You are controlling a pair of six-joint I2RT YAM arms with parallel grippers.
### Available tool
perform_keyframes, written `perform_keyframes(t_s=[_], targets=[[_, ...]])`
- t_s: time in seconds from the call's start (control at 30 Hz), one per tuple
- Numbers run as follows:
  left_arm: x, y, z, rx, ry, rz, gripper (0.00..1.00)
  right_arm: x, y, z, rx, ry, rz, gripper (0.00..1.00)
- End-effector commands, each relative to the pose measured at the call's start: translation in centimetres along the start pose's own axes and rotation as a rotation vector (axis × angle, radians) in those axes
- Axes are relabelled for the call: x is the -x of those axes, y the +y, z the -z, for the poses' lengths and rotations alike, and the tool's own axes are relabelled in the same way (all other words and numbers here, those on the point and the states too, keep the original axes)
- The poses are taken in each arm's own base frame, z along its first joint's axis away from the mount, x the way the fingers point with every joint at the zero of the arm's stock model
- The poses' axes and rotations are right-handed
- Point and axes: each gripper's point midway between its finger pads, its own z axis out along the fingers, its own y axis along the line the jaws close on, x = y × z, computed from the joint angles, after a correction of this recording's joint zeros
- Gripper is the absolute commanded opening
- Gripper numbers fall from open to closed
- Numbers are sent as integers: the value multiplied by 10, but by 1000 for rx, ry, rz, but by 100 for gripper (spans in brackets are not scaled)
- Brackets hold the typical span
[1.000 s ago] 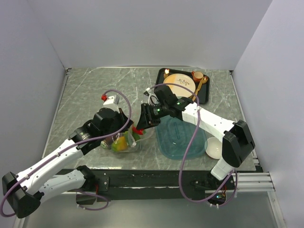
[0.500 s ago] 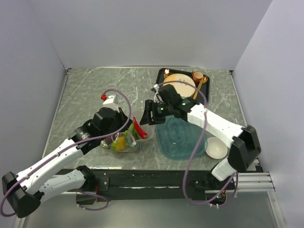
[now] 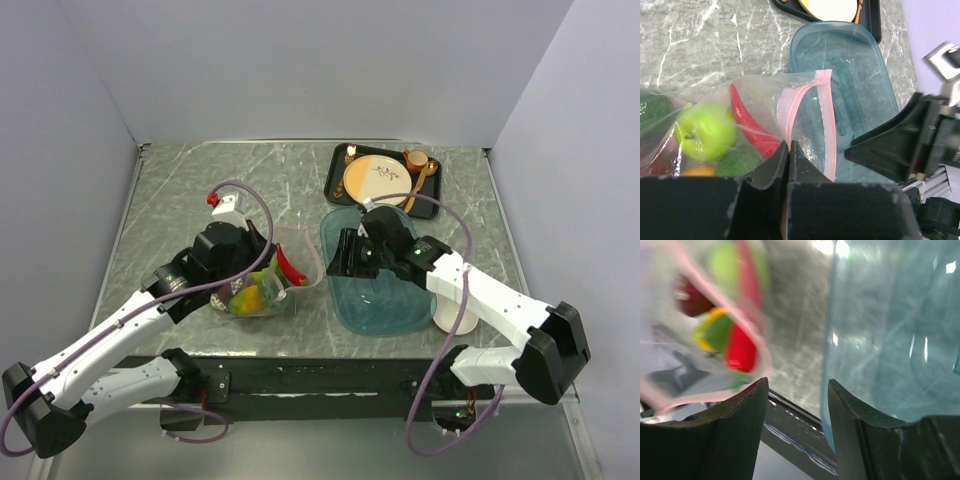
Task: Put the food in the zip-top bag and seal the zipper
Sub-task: Adjust the zipper food storage bag at the center of the board.
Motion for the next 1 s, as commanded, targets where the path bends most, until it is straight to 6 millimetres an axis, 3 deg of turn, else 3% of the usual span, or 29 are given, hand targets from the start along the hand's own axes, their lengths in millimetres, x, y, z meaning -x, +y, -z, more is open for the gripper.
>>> perform_keyframes(t_s=[0.0,0.53,0.57,0.7,0.77,0.87,0.97], targets=[[20,-13,3,-24,-51,6,4,15,19,-7,82,-55,-22,57],[17,-11,2,-18,-44,8,4,11,20,-27,105,-24,-39,53],[16,-11,1,-18,-40,7,4,10,18,-30,98,-16,-43,51],[14,-11,1,-25,-34,13,4,9,26,-37,129,3,-33,28],[11,-10,0,-25,-26,11,4,11,31,-36,146,2,-30,24],[6,-9,-2,-20,-9,6,5,21,43,-29,163,-17,-11,12],[5,-5,-2,6,9,4,2,44,69,-6,225,-83,27,6]])
